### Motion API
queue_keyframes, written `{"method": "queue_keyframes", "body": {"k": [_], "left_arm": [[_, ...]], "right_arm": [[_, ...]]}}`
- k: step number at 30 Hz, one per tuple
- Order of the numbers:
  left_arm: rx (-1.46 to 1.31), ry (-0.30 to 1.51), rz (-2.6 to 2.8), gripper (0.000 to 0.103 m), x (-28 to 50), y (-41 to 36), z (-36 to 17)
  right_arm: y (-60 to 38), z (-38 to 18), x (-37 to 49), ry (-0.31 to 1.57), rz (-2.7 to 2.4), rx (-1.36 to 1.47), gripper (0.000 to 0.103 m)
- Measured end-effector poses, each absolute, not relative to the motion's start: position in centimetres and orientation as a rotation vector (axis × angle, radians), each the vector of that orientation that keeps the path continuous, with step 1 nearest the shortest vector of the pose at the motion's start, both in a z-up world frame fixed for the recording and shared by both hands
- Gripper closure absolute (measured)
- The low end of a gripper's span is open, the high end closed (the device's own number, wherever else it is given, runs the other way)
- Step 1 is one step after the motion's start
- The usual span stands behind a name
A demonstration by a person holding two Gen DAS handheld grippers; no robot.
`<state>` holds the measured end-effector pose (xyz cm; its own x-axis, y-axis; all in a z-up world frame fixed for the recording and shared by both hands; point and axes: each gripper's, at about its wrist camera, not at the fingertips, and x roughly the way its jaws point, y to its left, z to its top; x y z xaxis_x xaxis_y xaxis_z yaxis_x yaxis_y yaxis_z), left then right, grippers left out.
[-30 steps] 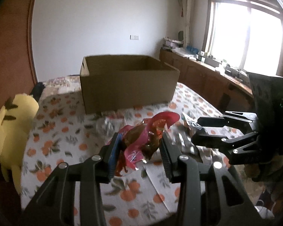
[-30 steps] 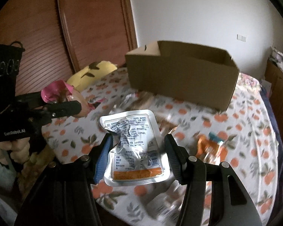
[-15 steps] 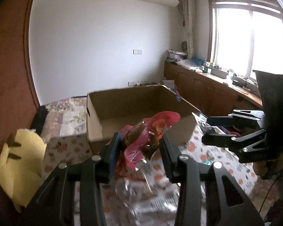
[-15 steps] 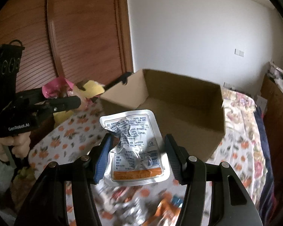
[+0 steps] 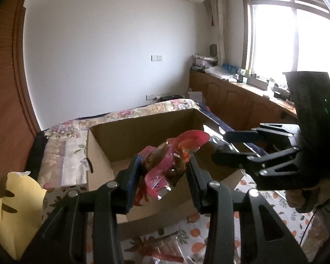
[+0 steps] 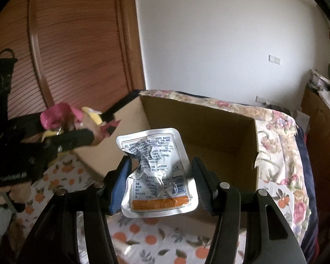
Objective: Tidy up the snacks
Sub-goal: 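Carry both snacks over the cardboard box and open both grippers, then withdraw both grippers from the box back toward the snack pile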
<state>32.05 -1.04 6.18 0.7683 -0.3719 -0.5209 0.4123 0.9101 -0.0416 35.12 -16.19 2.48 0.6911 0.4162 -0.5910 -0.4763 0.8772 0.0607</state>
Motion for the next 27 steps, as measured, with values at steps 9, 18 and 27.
{"method": "queue_keyframes", "body": {"k": [9, 18, 27], "left_arm": [[0.061, 0.612, -0.393, 0.062, 35.3, -2.3, 3.2], [0.067, 0.593, -0.384, 0.059, 34.0, -2.8, 3.4], [0.063, 0.560, -0.391, 0.053, 28.5, -1.8, 4.3]], "right_arm": [[-17.2, -0.9, 38.8, 0.697, 0.450, -0.051, 0.045], [-17.6, -2.0, 38.3, 0.722, 0.428, -0.056, 0.038], [-18.7, 0.4, 33.6, 0.675, 0.434, -0.008, 0.031]]}}
